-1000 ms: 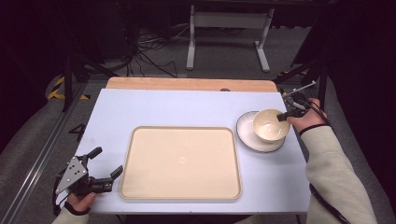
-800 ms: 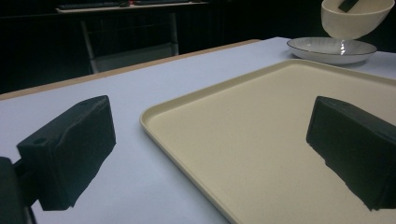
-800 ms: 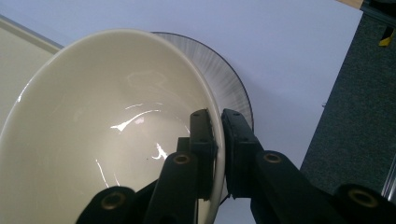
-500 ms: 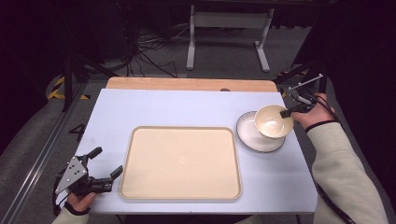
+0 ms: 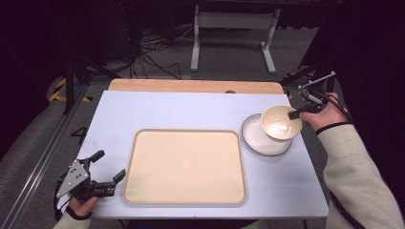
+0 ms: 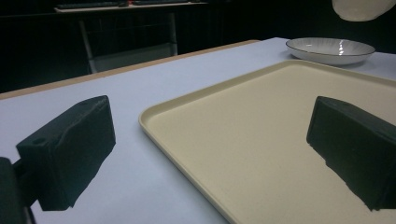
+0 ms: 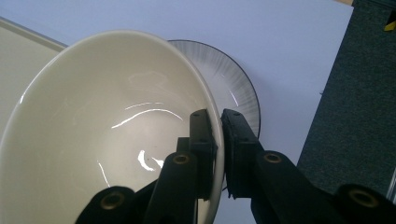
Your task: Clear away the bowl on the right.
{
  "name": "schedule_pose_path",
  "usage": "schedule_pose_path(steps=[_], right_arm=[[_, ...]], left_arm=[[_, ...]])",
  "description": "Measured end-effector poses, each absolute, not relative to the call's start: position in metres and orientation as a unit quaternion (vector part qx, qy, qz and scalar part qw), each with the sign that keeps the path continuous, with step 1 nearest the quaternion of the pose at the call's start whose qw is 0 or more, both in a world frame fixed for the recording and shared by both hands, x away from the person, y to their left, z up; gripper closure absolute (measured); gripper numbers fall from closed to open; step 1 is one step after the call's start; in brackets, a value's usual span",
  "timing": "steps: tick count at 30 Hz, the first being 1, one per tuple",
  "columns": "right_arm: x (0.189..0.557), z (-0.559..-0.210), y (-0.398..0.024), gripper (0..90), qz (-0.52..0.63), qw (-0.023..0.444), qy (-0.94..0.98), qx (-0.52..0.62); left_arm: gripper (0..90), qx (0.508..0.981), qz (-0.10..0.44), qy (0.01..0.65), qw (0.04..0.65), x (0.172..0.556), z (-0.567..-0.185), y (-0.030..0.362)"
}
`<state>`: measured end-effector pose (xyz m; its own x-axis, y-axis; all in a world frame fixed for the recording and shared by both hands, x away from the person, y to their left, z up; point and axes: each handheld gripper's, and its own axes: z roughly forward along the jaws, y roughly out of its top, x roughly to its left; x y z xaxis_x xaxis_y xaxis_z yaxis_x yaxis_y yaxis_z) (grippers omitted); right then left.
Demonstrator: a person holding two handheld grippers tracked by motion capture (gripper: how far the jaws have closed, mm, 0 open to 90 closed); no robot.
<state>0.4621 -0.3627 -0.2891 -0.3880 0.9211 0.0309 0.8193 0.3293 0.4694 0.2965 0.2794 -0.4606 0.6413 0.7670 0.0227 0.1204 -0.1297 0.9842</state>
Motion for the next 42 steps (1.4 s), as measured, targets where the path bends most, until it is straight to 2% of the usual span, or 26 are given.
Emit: schedule_pose_path(steps=[14,42], right_arm=[[0.459,-0.281,-0.338,83.2,0.216,0.086,0.815,0.531],[0.458,-0.271,-0.264,83.2,0.253,0.057,0.831,0.493]], left_arm=[[1.6,0.697,0.280,0.318,0.578,0.297,-0.461,0.280],[1.5,0.697,0.278,0.318,0.580,0.297,-0.461,0.280]])
